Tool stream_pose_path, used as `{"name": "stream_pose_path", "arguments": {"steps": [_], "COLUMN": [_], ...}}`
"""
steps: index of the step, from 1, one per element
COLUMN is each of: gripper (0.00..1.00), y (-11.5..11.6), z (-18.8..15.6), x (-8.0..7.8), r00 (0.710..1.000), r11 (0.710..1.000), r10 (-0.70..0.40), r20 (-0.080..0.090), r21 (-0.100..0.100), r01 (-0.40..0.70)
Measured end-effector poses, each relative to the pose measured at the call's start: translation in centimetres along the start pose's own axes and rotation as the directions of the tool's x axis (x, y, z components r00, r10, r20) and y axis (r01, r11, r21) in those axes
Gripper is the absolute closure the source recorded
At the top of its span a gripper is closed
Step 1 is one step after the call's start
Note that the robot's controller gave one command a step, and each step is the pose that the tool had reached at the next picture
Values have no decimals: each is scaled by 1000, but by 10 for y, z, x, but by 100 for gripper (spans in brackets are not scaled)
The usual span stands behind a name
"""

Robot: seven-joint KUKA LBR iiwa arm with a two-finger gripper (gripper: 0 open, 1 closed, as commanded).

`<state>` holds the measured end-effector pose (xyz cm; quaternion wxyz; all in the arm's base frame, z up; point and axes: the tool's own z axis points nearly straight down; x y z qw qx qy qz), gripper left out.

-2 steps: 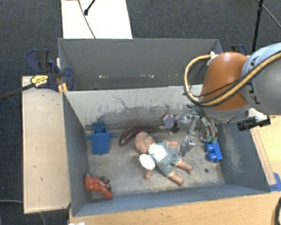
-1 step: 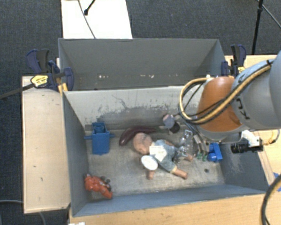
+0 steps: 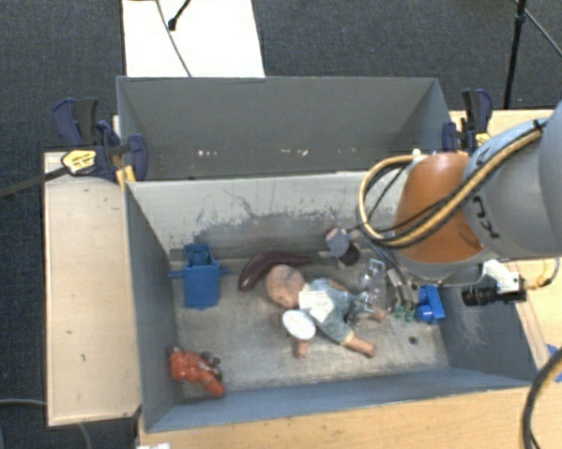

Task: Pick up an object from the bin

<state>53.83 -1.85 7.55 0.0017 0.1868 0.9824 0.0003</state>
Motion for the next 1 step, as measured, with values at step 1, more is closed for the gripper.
{"name": "stream_pose_path", "arguments": {"steps": [1], "gripper": [100], "y": [-1], "z": [-198], "x": [-9], "r00": [1000], "r11": [1000], "r10": [15], "r20": [0], "r21": [0], "r01": [-15]}}
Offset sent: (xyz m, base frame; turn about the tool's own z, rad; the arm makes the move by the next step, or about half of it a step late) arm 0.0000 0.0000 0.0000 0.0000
